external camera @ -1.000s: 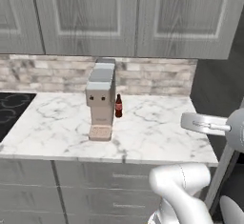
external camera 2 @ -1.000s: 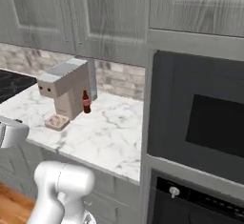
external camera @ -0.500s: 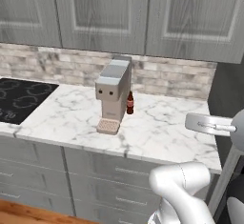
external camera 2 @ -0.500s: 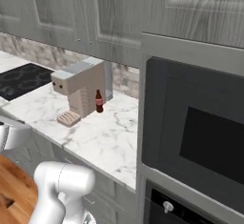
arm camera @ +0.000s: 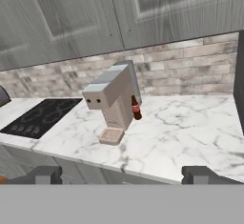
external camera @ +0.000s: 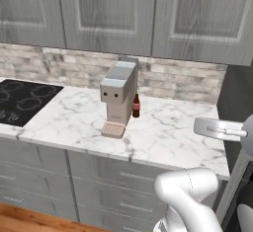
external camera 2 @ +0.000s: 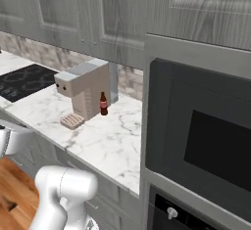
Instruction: Move the drinks to the dining counter.
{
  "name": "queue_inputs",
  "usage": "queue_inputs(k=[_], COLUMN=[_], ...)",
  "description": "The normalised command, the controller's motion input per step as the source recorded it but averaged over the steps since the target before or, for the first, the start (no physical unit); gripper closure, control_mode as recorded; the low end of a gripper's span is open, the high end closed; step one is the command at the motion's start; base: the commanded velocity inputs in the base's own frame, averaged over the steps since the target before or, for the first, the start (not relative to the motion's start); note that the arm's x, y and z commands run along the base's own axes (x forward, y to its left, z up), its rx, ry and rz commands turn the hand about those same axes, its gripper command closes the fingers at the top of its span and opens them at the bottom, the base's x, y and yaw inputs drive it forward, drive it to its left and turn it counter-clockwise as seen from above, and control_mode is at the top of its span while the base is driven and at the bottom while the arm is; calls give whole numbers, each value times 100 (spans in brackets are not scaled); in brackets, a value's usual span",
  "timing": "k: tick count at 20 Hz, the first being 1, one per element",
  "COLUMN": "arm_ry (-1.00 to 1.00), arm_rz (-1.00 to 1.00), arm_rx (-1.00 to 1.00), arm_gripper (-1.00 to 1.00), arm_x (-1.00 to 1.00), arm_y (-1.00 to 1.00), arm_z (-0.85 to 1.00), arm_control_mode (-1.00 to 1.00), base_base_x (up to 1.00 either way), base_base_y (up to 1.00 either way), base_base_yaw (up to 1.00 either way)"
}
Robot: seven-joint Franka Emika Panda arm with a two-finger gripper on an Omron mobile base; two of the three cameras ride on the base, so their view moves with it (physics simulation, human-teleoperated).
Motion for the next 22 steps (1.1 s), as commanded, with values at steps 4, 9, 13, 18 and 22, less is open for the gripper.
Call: queue_inputs(k=[4, 9, 13, 18, 22], arm_ry=[0, 0, 0, 0, 0], arm_rz=[0, 0, 0, 0, 0], arm_rx=[0, 0, 1, 1, 0], arm_gripper=[-100, -100, -100, -100, -100], arm_x=[0, 0, 14, 52, 41], arm_y=[0, 0, 0, 0, 0], arm_z=[0, 0, -3, -7, -7], arm_control_mode=[100, 100, -100, -100, -100], base_base_x=[94, 89, 53, 0, 0], base_base_y=[-12, 0, 0, 0, 0], base_base_yaw=[0, 0, 0, 0, 0])
